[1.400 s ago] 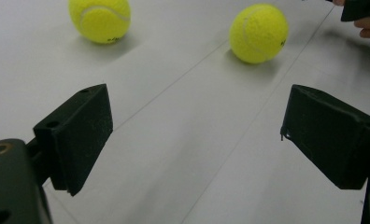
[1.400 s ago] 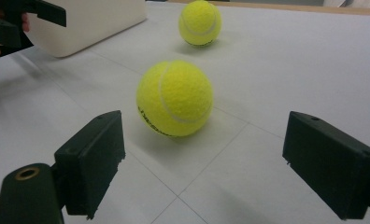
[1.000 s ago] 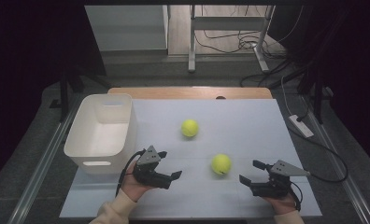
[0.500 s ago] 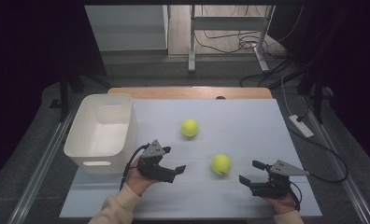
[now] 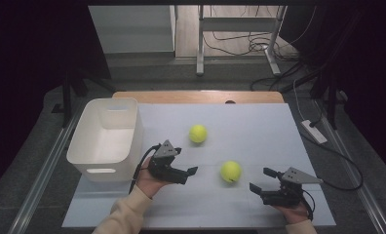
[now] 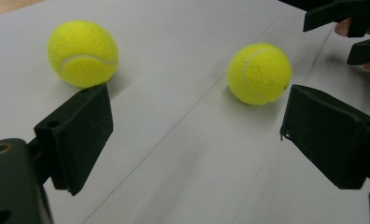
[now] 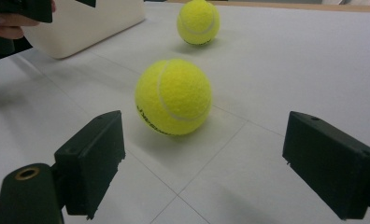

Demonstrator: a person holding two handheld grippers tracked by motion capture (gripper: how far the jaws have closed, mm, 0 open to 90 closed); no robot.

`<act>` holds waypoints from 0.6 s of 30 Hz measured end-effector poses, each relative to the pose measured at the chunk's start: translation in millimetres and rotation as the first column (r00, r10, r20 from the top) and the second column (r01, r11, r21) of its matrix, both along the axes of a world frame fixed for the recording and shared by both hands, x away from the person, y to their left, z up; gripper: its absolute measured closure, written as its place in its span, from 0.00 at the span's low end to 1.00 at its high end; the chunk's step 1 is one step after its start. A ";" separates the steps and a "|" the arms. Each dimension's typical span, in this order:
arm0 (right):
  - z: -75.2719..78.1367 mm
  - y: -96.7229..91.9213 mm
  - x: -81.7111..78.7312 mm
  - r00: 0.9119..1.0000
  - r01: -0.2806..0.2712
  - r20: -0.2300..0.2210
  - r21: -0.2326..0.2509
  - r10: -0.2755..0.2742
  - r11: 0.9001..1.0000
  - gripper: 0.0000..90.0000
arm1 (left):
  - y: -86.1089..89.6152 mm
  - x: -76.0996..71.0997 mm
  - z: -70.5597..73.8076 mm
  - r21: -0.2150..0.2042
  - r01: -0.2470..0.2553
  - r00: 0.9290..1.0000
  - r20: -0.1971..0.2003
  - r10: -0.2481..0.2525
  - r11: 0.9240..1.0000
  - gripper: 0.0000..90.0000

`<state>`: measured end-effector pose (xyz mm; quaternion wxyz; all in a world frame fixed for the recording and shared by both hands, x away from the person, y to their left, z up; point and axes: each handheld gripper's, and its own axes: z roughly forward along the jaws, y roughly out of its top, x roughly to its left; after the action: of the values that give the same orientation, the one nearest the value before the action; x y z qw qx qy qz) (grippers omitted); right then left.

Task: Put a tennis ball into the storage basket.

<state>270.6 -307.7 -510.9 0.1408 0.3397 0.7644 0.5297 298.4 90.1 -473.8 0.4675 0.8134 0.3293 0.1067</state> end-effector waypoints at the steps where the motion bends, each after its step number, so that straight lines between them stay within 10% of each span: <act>1: -0.1 0.4 -0.2 1.000 -0.001 -0.001 -0.001 0.001 1.000 0.14 | -1.0 1.6 0.3 0.002 -0.004 1.000 0.001 0.004 1.000 0.11; 18: -1.2 -0.1 0.7 1.000 0.001 -0.005 0.000 -0.001 1.000 0.14 | -9.8 19.8 -1.8 0.045 -0.030 0.999 -0.016 0.031 0.999 0.10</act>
<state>271.3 -307.8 -512.1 0.1392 0.3412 0.7646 0.5288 318.3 80.3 -475.6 0.4447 0.8195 0.3431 0.1142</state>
